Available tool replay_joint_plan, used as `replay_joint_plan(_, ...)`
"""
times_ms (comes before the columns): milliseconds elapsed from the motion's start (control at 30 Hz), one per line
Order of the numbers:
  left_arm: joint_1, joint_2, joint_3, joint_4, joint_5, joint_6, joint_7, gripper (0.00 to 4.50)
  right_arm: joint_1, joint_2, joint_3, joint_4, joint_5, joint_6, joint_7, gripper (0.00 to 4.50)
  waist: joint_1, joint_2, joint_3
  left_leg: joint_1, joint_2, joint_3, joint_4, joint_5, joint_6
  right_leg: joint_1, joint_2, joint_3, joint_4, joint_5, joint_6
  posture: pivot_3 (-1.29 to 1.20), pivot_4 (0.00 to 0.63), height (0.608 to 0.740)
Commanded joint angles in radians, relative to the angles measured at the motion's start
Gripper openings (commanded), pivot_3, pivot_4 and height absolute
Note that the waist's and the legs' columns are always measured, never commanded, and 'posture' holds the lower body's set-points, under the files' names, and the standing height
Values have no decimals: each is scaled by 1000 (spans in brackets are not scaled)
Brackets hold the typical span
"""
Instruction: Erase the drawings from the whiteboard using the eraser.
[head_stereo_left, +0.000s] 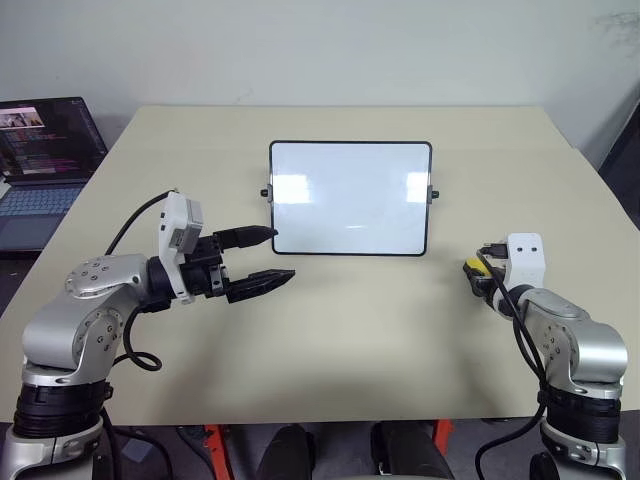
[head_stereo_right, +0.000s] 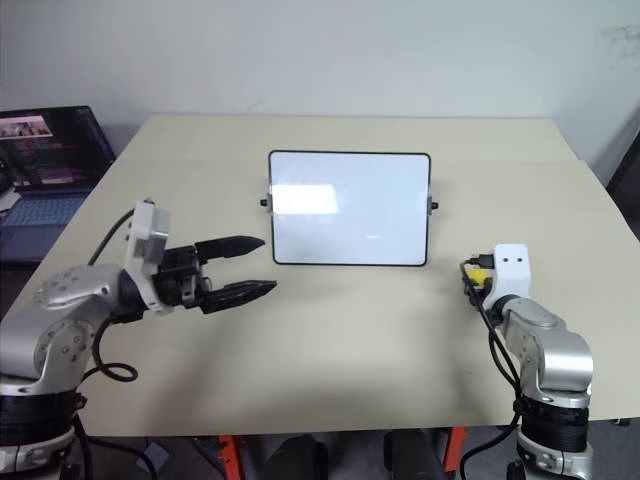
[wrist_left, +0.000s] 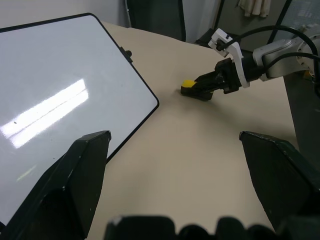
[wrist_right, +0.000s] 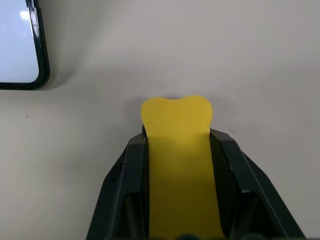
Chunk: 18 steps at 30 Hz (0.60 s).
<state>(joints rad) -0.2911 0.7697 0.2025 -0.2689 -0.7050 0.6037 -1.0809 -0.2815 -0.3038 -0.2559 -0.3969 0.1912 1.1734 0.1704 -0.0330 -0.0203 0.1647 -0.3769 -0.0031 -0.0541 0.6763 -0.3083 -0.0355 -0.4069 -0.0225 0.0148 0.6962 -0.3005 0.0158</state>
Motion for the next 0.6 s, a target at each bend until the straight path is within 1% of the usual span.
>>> replay_joint_plan(33,-22,18,19,-10,-8,-16,-5,4500,7,9,-24,-52,14,4,-12,1271,0,0,0,0,0,0,0,0,0,0,0,0,0,0,0,0,150,740)
replay_joint_plan(200,-30,17,15,-2,-6,-17,-10,4500,11,14,-25,-54,15,9,-14,1271,0,0,0,0,0,0,0,0,0,0,0,0,0,0,0,0,150,740)
replay_joint_plan(267,-29,17,15,-2,-5,-17,-10,4500,11,14,-25,-54,15,9,-16,1999,0,0,0,0,0,0,0,0,0,0,0,0,0,0,0,0,150,740)
replay_joint_plan(300,-28,17,16,-2,-5,-17,-11,4500,11,15,-26,-55,16,9,-18,2207,0,0,0,0,0,0,0,0,0,0,0,0,0,0,0,0,150,740)
replay_joint_plan(367,-26,19,18,-1,-5,-17,-12,4500,12,17,-27,-55,19,10,-23,2884,0,0,0,0,0,0,0,0,0,0,0,0,0,0,0,0,150,740)
replay_joint_plan(500,-27,21,20,1,-5,-17,-14,4500,14,16,-24,-54,23,9,-29,4337,0,0,0,0,0,0,0,0,0,0,0,0,0,0,0,0,150,740)
replay_joint_plan(533,-26,21,20,-1,-5,-16,-13,4500,13,16,-25,-55,26,10,-30,4427,0,0,0,0,0,0,0,0,0,0,0,0,0,0,0,0,150,740)
replay_joint_plan(600,-24,20,20,-3,-6,-15,-12,4500,10,19,-27,-59,30,10,-35,4427,0,0,0,0,0,0,0,0,0,0,0,0,0,0,0,0,150,740)
